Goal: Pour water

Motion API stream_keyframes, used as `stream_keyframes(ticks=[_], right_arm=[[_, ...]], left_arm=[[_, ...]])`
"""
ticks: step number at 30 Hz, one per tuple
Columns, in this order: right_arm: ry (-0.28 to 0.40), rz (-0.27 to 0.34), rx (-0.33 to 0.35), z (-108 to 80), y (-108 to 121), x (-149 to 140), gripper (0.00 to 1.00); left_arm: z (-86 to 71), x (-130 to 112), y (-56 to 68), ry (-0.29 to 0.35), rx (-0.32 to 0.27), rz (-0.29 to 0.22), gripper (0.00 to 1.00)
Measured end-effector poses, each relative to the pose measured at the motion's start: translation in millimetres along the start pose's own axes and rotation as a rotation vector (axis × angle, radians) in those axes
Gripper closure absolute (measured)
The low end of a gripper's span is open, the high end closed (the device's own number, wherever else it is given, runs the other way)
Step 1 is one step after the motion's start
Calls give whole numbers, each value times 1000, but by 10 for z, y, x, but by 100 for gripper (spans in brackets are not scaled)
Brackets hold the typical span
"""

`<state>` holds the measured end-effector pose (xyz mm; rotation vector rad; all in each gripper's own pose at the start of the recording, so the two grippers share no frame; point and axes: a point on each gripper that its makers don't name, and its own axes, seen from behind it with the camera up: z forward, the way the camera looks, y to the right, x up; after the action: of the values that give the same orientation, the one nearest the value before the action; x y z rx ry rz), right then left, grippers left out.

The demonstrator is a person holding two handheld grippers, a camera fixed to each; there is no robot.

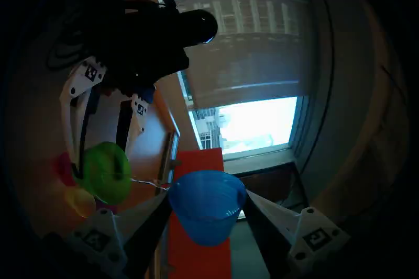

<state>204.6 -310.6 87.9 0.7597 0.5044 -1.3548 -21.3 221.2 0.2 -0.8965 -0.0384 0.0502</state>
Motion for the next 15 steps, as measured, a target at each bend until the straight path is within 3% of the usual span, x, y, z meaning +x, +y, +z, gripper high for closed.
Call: stream_keyframes(ticks=[15], right_arm=[[4, -73, -13, -5, 47, 61, 9]], left_arm=[[-2, 23, 14, 3, 1, 2, 15]])
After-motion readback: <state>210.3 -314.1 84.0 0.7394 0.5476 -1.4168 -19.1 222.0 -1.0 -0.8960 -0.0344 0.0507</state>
